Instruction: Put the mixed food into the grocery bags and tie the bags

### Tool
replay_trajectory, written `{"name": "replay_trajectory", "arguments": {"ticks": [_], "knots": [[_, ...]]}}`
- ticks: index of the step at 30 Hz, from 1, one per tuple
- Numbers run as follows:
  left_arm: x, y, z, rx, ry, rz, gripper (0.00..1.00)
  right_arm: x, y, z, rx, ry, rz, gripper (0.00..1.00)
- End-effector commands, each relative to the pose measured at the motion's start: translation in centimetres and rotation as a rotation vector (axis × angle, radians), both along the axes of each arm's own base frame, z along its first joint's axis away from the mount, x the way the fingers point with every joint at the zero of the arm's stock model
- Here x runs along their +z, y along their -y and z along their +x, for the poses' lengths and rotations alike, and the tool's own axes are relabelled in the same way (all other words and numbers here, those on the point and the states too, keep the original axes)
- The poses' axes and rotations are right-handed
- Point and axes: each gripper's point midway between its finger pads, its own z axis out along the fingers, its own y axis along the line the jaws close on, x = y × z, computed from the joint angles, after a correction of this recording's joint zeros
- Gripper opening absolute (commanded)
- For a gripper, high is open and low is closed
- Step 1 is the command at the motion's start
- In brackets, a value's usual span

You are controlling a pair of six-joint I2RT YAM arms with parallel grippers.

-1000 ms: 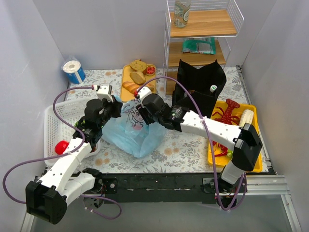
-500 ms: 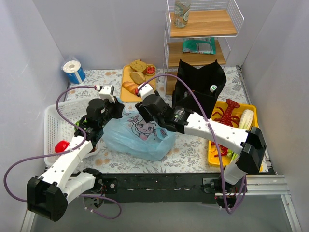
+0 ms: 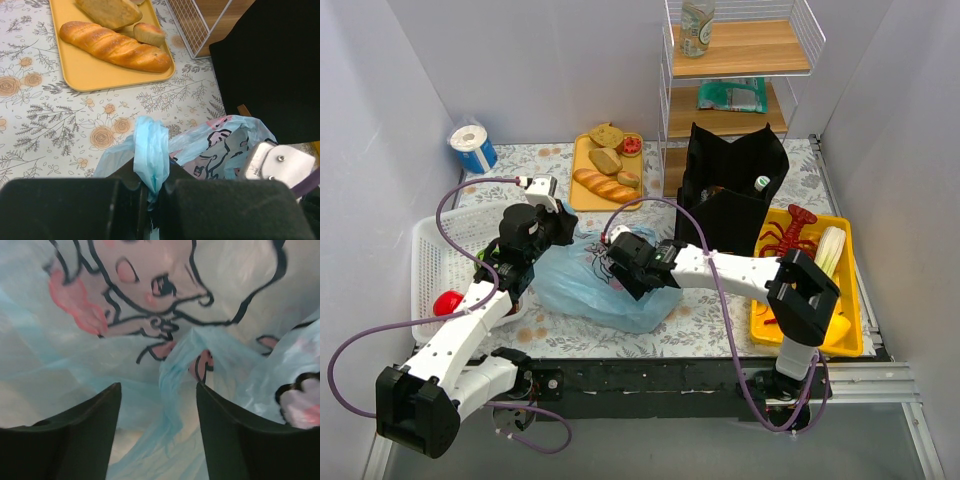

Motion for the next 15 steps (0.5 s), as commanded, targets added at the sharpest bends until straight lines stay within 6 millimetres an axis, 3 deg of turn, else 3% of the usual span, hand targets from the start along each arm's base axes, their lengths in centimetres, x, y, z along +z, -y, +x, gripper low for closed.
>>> {"name": "replay_trajectory", "arguments": {"ticks": [1, 8, 11, 12, 13, 15], "knots": [[0.5, 0.0, -0.2, -0.004, 0.012, -0.008, 0.00, -1.3, 1.5, -0.2, -0.028, -0.001, -0.051, 0.75], [0.4, -0.1, -0.1, 0.001, 0.010, -0.004, 0.00, -6.5, 2.5, -1.1, -0.002, -0.087, -0.092, 0.76], [0.3, -0.2, -0.1, 0.004, 0.010, -0.001, 0.00, -6.6, 2.8, -0.6, -0.012, -0.083, -0.095, 0.51], [0.3, -0.3, -0.1, 0.011, 0.012, 0.002, 0.00, -5.9, 2.6, 0.0, -0.017, -0.057, -0.095, 0.39], [0.4, -0.4, -0.1, 0.013, 0.014, 0.004, 0.00, -5.2, 2.7, 0.3, -0.011, -0.045, -0.105, 0.16], [0.5, -0.6, -0.1, 0.024, 0.021, 0.008, 0.00, -1.9, 1.2, 1.1, -0.001, -0.002, -0.042, 0.05]]}}
